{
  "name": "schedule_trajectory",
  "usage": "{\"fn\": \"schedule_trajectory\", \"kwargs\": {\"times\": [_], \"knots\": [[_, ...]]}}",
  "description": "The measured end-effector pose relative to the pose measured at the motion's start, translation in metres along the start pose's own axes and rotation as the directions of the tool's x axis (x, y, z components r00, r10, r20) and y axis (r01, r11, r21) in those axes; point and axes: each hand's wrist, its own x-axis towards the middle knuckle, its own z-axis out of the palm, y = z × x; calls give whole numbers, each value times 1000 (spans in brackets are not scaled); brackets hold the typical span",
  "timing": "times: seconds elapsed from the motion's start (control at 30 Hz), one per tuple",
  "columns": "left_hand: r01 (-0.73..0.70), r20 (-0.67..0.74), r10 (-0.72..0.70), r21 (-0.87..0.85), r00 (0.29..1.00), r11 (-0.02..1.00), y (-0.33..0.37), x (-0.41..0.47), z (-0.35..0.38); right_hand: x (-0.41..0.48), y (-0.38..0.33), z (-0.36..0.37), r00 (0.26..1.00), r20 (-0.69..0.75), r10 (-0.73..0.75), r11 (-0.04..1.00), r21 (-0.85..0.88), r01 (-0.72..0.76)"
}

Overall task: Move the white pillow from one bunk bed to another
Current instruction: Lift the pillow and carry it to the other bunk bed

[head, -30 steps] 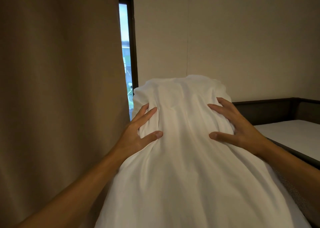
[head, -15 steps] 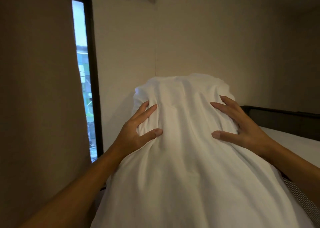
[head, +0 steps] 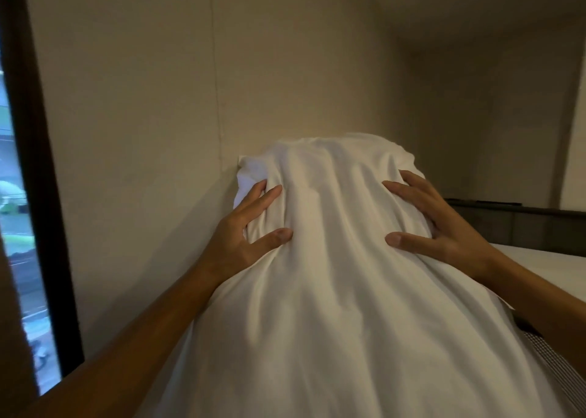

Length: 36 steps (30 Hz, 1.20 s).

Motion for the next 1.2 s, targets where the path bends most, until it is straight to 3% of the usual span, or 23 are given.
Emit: {"fn": "schedule_trajectory", "kwargs": {"times": [0.4,0.87,1.2], "knots": [[7,78,0,-90,997,996,-36,36,38,14,29,-8,992,-23,124,990,-61,-126],[11,117,7,-151,993,988,-28,98,60,36,62,-49,988,-47,148,989,21,-147],[-60,109,84,-210,990,976,-37,161,85,71,77,-83,981,-128,147,985,-69,-157]]}}
